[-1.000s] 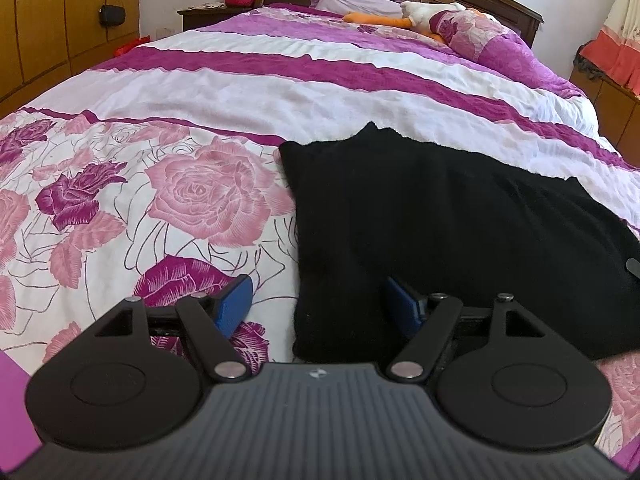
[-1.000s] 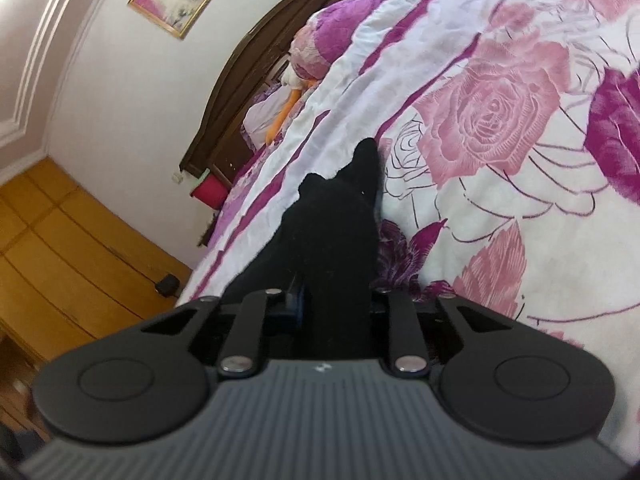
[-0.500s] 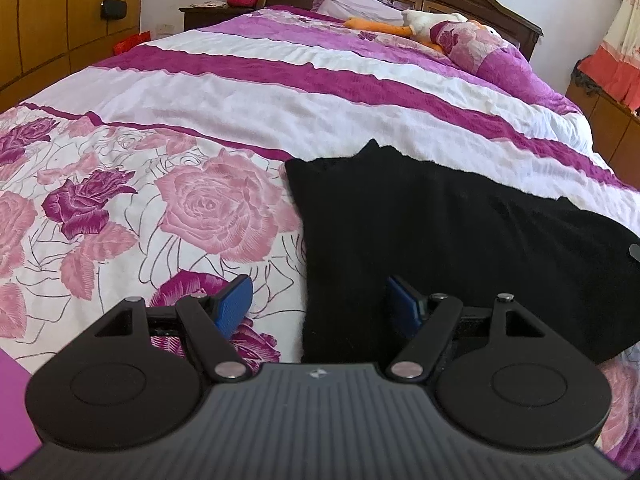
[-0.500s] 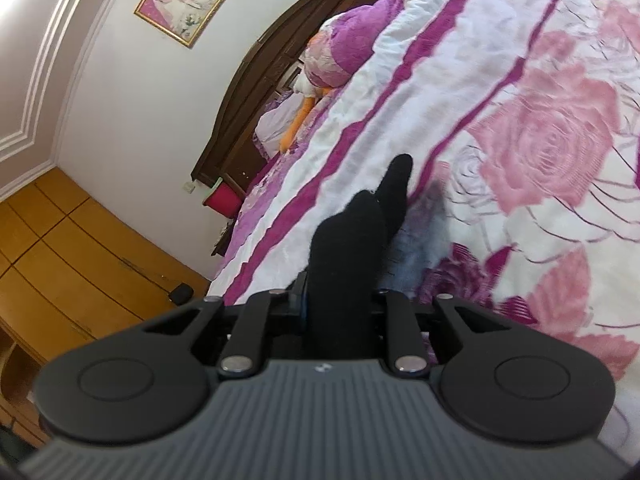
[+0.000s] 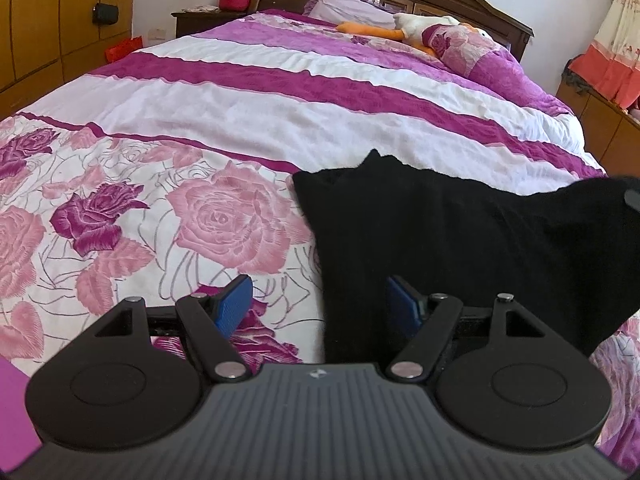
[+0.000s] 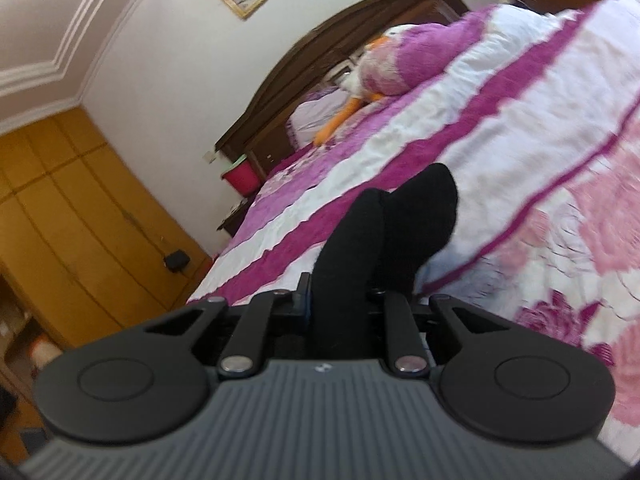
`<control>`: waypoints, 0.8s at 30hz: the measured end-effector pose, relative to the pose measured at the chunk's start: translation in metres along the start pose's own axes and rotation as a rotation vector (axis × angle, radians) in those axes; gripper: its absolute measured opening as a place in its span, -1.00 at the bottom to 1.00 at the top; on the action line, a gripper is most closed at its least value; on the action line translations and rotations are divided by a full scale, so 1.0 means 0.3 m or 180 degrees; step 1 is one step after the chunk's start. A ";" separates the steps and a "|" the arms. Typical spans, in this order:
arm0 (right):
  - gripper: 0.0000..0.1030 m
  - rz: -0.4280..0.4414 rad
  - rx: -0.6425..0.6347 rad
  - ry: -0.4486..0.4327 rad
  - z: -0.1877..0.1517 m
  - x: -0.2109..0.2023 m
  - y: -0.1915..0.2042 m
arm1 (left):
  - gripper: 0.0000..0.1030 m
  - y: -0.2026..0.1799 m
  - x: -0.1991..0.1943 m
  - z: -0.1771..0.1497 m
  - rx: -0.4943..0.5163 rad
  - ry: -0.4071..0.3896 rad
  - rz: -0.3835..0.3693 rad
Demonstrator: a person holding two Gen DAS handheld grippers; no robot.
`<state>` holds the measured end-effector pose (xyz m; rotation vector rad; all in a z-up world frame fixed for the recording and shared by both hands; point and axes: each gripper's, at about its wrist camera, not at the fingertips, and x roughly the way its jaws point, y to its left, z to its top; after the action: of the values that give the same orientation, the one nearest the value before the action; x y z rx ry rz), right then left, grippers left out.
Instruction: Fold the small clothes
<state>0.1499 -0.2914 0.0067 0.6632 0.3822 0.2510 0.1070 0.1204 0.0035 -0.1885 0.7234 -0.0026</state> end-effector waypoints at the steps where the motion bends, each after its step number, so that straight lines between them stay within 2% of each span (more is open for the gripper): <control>1: -0.66 0.0023 -0.0052 0.0016 0.001 0.008 0.022 | 0.51 0.008 -0.003 0.001 -0.0013 -0.0002 -0.0002; 12: -0.69 0.0328 -0.0500 0.0237 -0.031 0.141 0.288 | 0.51 0.108 -0.041 -0.001 -0.0211 -0.0110 0.0041; 17: -0.69 0.0445 -0.0865 0.0503 -0.125 0.230 0.407 | 0.51 0.160 -0.037 -0.014 -0.0293 -0.0080 0.0081; 24: -0.70 0.0383 -0.1381 0.1053 -0.323 0.387 0.501 | 0.51 0.209 -0.036 -0.031 -0.0391 -0.0082 0.0088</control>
<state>0.1980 -0.0836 0.0023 0.2148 0.5838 0.5444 0.0888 0.1811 -0.0070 -0.2954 0.7009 0.0707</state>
